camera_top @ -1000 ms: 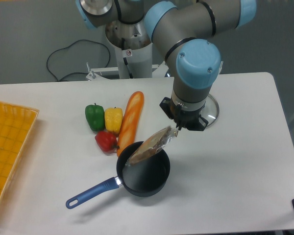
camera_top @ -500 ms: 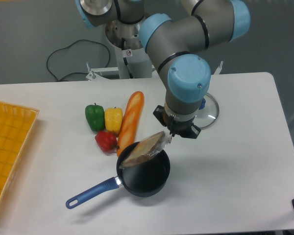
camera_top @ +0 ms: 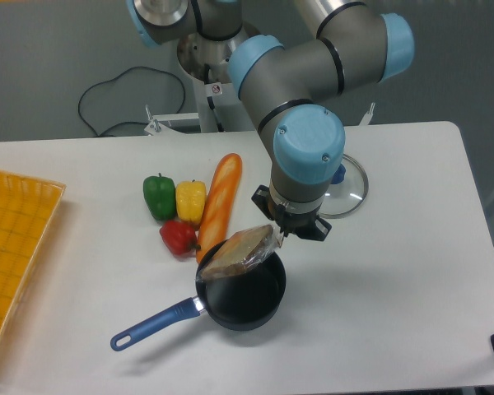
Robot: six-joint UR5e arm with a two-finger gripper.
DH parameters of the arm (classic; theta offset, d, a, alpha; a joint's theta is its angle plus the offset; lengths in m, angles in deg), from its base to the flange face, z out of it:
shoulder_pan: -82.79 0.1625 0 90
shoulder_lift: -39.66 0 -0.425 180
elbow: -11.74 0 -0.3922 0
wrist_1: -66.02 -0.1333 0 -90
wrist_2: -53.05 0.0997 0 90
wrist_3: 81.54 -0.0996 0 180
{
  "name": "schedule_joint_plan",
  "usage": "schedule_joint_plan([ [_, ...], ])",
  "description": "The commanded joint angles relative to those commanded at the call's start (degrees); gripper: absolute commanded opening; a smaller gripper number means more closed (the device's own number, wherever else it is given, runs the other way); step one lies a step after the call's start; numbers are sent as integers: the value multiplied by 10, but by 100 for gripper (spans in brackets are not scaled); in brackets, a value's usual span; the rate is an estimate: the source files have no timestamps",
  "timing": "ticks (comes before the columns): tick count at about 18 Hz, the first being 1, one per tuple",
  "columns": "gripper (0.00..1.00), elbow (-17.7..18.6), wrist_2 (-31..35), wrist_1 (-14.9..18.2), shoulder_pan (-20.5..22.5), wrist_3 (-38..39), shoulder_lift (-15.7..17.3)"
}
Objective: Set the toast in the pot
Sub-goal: 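Lower the toast slice into the saucepan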
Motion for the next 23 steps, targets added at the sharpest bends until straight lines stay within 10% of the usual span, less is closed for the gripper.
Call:
schedule_joint_plan([
  [23, 0, -4, 4, -3, -1, -1, -18],
])
